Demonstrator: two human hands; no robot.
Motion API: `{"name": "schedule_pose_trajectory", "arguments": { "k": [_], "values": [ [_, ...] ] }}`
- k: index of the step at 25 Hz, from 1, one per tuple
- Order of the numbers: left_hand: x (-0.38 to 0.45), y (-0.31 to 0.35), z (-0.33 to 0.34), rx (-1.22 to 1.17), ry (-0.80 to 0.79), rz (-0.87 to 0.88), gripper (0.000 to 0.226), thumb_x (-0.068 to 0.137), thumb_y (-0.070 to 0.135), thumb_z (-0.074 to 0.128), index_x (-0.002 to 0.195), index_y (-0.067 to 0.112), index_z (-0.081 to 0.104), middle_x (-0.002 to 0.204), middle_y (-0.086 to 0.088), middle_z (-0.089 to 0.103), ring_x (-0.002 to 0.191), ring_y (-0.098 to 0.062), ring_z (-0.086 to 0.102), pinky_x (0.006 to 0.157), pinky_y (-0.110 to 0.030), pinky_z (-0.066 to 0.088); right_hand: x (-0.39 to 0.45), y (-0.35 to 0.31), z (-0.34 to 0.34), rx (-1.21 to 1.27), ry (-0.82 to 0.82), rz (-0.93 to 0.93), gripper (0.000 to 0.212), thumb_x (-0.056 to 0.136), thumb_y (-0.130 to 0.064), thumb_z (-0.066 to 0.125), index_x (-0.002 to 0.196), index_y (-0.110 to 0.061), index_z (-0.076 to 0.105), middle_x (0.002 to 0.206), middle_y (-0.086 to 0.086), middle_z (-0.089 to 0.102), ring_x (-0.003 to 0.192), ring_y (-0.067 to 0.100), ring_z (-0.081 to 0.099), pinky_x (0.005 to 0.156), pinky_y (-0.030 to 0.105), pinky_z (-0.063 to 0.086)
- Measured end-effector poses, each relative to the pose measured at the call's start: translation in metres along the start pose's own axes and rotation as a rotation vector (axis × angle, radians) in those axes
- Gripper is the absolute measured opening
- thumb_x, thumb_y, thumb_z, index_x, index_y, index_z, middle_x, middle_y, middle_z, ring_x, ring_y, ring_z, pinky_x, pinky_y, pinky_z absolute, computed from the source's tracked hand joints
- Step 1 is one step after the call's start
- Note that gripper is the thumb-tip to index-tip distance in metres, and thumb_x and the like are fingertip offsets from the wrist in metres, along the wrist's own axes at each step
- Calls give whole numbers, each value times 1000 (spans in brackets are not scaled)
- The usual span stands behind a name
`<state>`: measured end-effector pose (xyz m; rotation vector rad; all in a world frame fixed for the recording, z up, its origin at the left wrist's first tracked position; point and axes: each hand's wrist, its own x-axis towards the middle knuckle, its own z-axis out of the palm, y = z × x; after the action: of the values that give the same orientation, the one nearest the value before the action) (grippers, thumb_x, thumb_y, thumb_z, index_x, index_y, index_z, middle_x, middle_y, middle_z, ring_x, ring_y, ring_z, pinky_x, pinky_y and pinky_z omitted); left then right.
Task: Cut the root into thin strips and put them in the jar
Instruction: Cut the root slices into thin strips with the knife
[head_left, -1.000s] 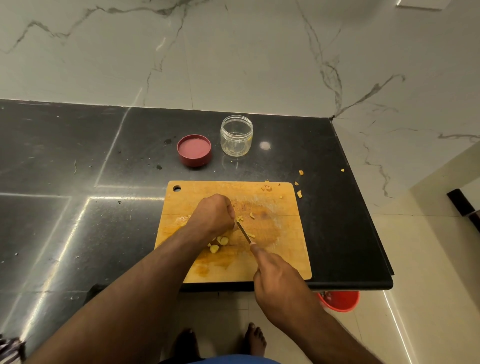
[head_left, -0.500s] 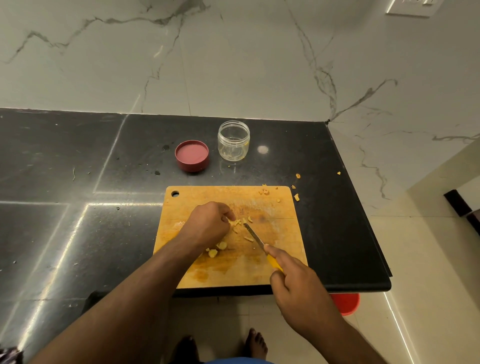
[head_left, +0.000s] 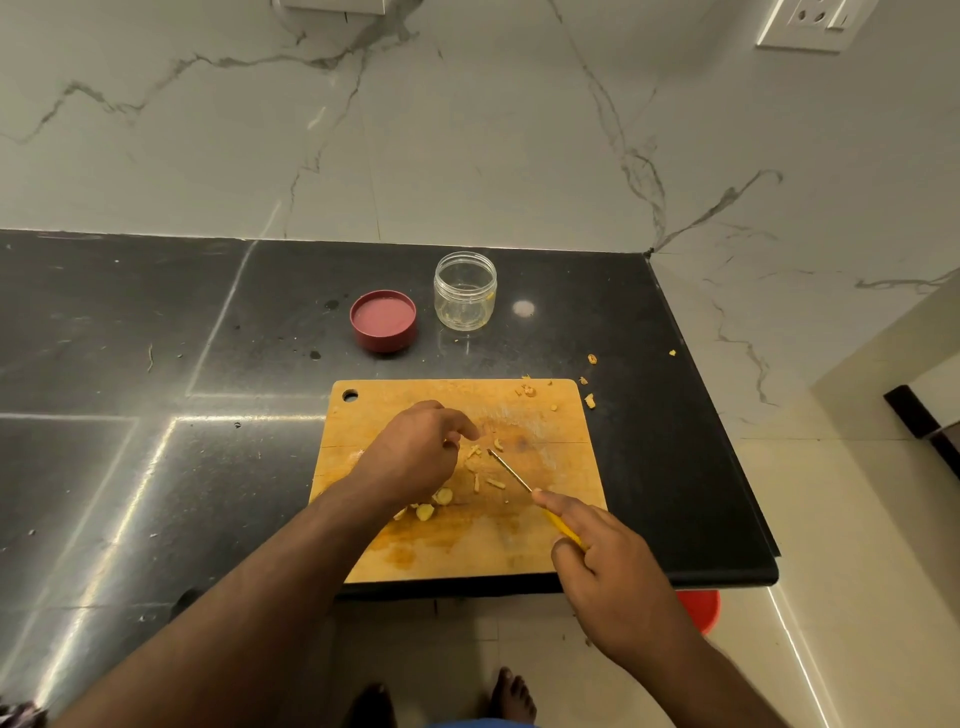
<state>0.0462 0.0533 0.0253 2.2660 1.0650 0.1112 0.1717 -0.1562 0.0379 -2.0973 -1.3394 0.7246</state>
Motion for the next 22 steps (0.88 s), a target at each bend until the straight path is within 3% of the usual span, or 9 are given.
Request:
{"name": "schedule_pose_trajectory", "arguments": {
  "k": [5,10,13,16,19,22],
  "values": [
    [-3,-3,2,23,-80,-36,33,94,9,56,112,31,73,116,8,69,96,-6,58,73,-20,51,-2,18,-13,-47,-59,38,44,93,-18,54,126,-46,60,92,-15,56,84,1,54,62,13,41],
    [-10,4,1,-114,-213,58,26,88,20,76,108,37,74,109,15,62,96,-6,57,81,-31,54,3,18,-12,191,-60,61,45,91,-9,57,117,-45,67,95,-13,64,72,11,58,56,23,45],
    [-7,6,6,-77,-147,51,13,90,19,74,97,29,77,101,12,64,92,-7,58,72,-26,49,4,18,-13,280,-60,69,48,91,-7,57,111,-49,68,89,-13,66,63,15,53,57,27,45],
    [-6,4,10,-1,-60,18,19,94,13,67,105,25,77,108,7,68,96,-7,60,74,-20,46,4,22,-17,291,-19,75,48,91,-7,57,107,-51,68,84,-6,63,61,12,50,55,20,41],
    [-6,1,11,5,-41,23,28,99,14,60,121,27,73,123,7,69,106,-8,60,85,-22,49,4,25,-19,163,6,33,37,92,-17,61,108,-50,67,88,-12,61,76,3,59,61,15,44],
    [-5,1,10,32,-29,26,32,100,14,57,124,29,71,128,6,68,119,-12,57,98,-31,52,5,28,-21,14,-3,-81,28,94,-21,62,110,-43,70,93,-20,57,91,0,58,69,11,43]
  ]
}}
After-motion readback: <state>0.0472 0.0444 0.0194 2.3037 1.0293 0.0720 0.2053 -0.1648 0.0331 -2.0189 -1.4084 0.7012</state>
